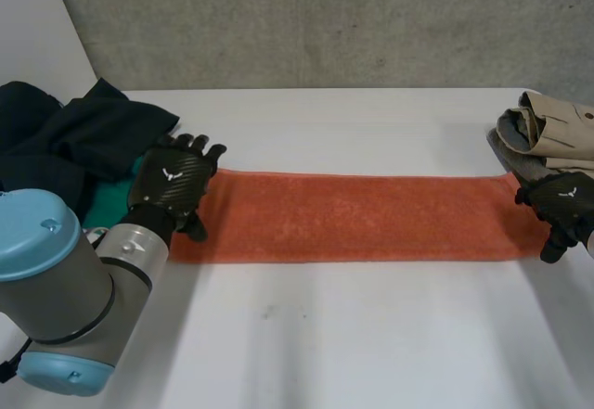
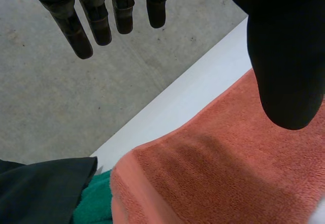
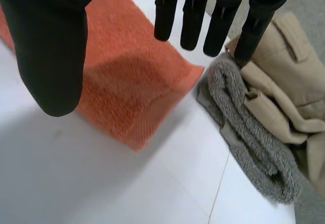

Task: Fold the laundry.

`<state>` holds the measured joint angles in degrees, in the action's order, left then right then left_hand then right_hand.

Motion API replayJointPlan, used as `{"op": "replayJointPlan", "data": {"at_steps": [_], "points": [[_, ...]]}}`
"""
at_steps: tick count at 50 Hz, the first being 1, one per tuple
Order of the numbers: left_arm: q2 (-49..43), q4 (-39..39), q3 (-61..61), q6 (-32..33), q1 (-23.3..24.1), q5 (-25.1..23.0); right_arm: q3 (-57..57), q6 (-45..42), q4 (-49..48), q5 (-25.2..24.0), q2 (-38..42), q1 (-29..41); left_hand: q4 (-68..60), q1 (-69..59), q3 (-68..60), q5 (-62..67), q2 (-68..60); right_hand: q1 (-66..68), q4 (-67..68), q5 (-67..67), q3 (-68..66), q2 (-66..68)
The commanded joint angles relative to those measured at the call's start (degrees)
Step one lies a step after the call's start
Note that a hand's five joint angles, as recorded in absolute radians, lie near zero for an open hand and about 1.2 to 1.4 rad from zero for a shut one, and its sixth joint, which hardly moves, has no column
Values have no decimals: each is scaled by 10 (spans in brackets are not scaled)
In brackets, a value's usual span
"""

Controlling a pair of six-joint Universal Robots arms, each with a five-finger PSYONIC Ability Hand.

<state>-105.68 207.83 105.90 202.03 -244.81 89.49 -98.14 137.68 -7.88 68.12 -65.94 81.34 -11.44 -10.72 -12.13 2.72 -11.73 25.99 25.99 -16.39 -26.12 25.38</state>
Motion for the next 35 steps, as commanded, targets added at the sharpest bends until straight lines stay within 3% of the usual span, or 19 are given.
{"op": "replayJointPlan", "data": {"at_steps": [1,3,6,10,16,24,30,35], "points": [[-6,14,-2,-1,-7,0,22,-7,-47,4,66,-7,12,5,19,-25,15,98,98,-94,-97,104],[-6,19,-1,-1,-7,0,29,-6,-48,4,78,-8,12,5,19,-25,15,135,135,-131,-134,141],[-6,24,4,-1,-7,0,46,-7,-49,9,97,-8,12,5,19,-25,15,539,539,-535,-538,545],[-6,28,9,-1,-5,0,53,-21,-48,51,95,-19,12,5,19,-25,15,540,540,-536,-539,546],[6,28,16,-1,-4,1,56,-70,-57,167,58,-50,12,5,19,-25,15,540,540,-536,-539,546],[21,28,23,-3,-4,1,59,-197,-84,192,44,-76,12,5,19,-25,15,540,540,-536,-539,546],[28,28,24,-3,-7,4,73,-161,-128,190,-19,60,14,7,21,-27,17,540,540,-536,-539,546],[43,28,24,-3,-14,4,87,-109,-178,177,-26,166,12,5,19,-25,15,540,540,-536,-539,546]]}}
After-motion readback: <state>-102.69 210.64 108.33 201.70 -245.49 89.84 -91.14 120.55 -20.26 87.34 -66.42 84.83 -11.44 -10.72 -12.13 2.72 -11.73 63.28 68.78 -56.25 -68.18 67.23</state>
